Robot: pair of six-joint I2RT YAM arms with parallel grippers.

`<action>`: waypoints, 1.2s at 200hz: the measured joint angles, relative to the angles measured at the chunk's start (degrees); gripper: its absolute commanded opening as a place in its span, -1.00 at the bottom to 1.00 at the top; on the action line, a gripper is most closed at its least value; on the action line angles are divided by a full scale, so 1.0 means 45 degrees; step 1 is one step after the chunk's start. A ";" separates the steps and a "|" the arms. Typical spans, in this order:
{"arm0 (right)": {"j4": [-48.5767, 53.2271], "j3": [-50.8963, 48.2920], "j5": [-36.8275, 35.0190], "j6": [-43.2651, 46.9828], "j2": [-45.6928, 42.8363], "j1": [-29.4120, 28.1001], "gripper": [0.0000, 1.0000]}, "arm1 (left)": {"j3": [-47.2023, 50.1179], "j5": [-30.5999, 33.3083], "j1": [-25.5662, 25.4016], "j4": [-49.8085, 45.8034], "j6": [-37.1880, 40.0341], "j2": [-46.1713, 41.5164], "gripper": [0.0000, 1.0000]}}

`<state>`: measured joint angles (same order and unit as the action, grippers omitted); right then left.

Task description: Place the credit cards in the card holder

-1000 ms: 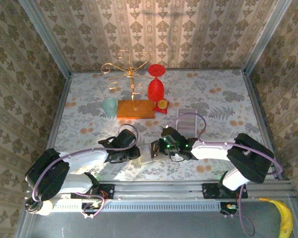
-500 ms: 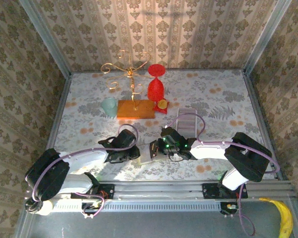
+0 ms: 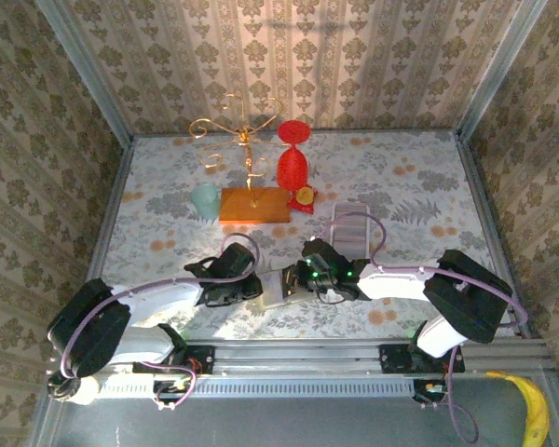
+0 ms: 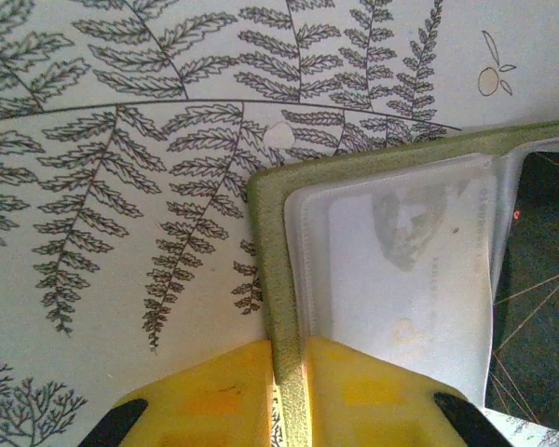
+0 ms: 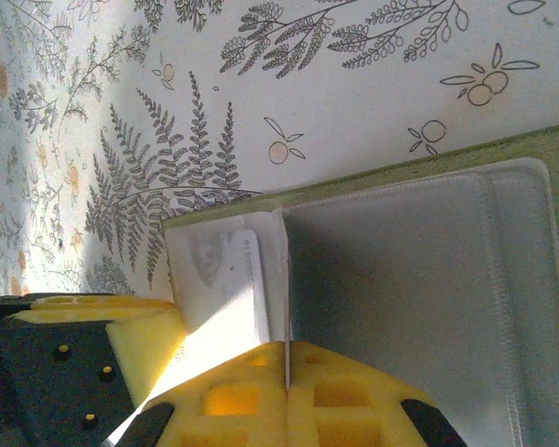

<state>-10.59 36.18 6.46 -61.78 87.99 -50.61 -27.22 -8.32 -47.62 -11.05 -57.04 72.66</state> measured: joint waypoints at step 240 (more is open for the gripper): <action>0.0772 0.0039 -0.0005 -0.0034 -0.0612 -0.0243 -1.00 | 0.0058 0.0141 -0.0073 0.0078 -0.0005 0.0005 -0.72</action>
<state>-7.11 36.36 6.44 -61.93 85.23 -51.70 -26.96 -7.68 -47.94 -10.70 -57.06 72.69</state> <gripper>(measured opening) 0.046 0.145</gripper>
